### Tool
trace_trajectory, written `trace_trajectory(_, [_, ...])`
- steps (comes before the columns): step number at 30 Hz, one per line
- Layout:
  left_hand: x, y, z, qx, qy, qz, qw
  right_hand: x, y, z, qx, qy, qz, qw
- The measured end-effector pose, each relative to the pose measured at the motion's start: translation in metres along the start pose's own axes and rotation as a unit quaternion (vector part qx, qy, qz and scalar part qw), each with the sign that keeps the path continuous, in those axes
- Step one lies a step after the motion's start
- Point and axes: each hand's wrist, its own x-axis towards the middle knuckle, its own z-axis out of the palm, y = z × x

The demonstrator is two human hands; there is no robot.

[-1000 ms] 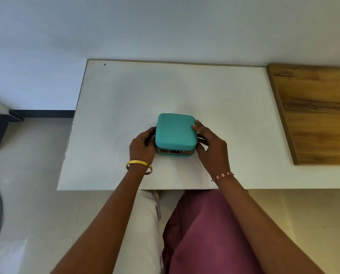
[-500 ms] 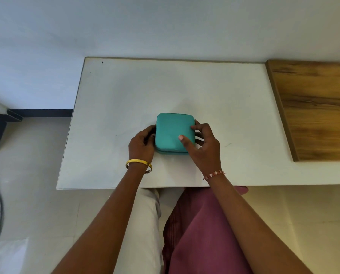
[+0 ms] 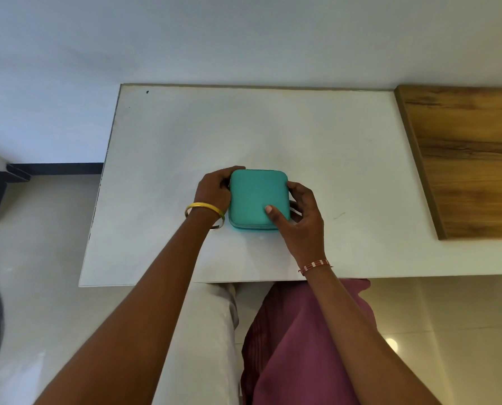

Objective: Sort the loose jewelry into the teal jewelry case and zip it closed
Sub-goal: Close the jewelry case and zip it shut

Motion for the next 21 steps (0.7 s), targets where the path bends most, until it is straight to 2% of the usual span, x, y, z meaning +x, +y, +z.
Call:
trace_trajectory(7, [0.006,0.003,-0.007,0.084,-0.024,0.01,0.996,0.0,-0.001,0.0,0.003,0.001,0.004,1.0])
trace_trajectory(11, [0.007,0.004,-0.008,0.086,-0.019,-0.008,0.996,0.0,-0.004,0.0,-0.04,-0.037,-0.007,0.998])
trace_trajectory(15, [0.009,0.005,-0.011,0.057,-0.031,-0.034,0.997,0.002,-0.006,0.003,-0.164,-0.08,-0.038,0.983])
trace_trajectory(21, [0.015,0.007,-0.018,0.047,-0.072,-0.053,0.995,0.003,-0.013,0.003,-0.186,-0.083,-0.01,0.979])
